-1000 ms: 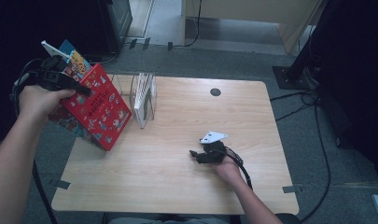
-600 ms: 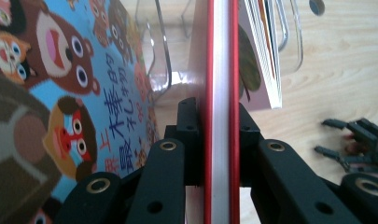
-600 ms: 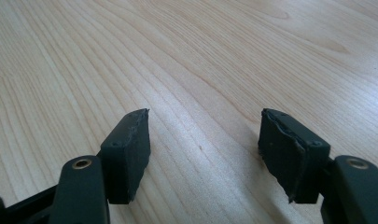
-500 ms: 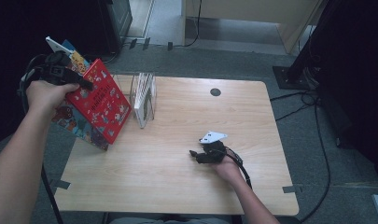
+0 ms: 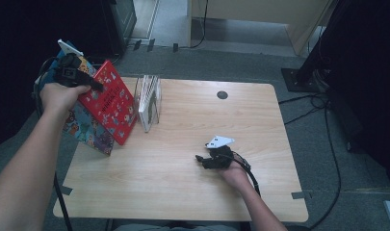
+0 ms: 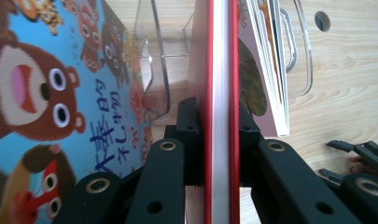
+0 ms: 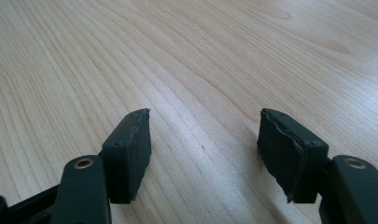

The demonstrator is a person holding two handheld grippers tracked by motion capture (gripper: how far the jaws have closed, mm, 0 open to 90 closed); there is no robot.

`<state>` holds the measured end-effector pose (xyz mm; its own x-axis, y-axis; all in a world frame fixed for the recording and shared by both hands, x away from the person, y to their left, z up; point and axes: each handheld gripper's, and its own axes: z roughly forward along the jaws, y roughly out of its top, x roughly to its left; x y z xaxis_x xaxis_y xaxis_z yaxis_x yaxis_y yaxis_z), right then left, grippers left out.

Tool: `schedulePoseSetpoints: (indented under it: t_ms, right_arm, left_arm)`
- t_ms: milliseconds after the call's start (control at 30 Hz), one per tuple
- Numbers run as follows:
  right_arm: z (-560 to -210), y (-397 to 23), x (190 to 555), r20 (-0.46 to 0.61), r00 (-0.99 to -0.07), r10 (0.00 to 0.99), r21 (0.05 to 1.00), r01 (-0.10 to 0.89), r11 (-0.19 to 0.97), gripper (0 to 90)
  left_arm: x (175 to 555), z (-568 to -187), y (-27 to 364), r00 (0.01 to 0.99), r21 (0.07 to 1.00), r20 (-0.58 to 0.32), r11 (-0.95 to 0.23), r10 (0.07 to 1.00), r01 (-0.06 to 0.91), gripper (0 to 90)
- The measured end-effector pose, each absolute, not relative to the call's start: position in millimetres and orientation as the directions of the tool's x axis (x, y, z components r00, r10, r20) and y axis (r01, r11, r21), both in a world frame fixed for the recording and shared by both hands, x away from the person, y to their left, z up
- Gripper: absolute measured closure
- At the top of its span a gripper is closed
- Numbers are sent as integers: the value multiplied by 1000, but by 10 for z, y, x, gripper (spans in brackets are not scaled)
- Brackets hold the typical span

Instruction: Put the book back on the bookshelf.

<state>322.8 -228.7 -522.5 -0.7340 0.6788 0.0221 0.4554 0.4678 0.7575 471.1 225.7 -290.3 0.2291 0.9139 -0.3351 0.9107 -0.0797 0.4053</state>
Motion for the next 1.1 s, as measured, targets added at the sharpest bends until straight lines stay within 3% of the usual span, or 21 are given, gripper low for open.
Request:
schedulePoseSetpoints:
  t_ms: [200,467,567,1100]
  right_arm:
    - [-5225,-2287,3225,21,-736,677,759,453,468,352]
    - [-5225,-2285,3222,19,-739,674,760,449,470,362]
    - [-5225,-2278,3220,22,-739,673,759,451,470,363]
    - [-5225,-2273,3214,22,-739,673,760,450,469,364]
  left_arm:
    - [4735,-2915,2262,259,352,-375,-121,890,928,754]
    - [4761,-2945,2268,243,312,-356,-130,902,941,763]
    - [4770,-2942,2276,216,310,-333,-110,918,944,797]
    - [4904,-2886,2316,172,346,-348,-44,922,937,799]
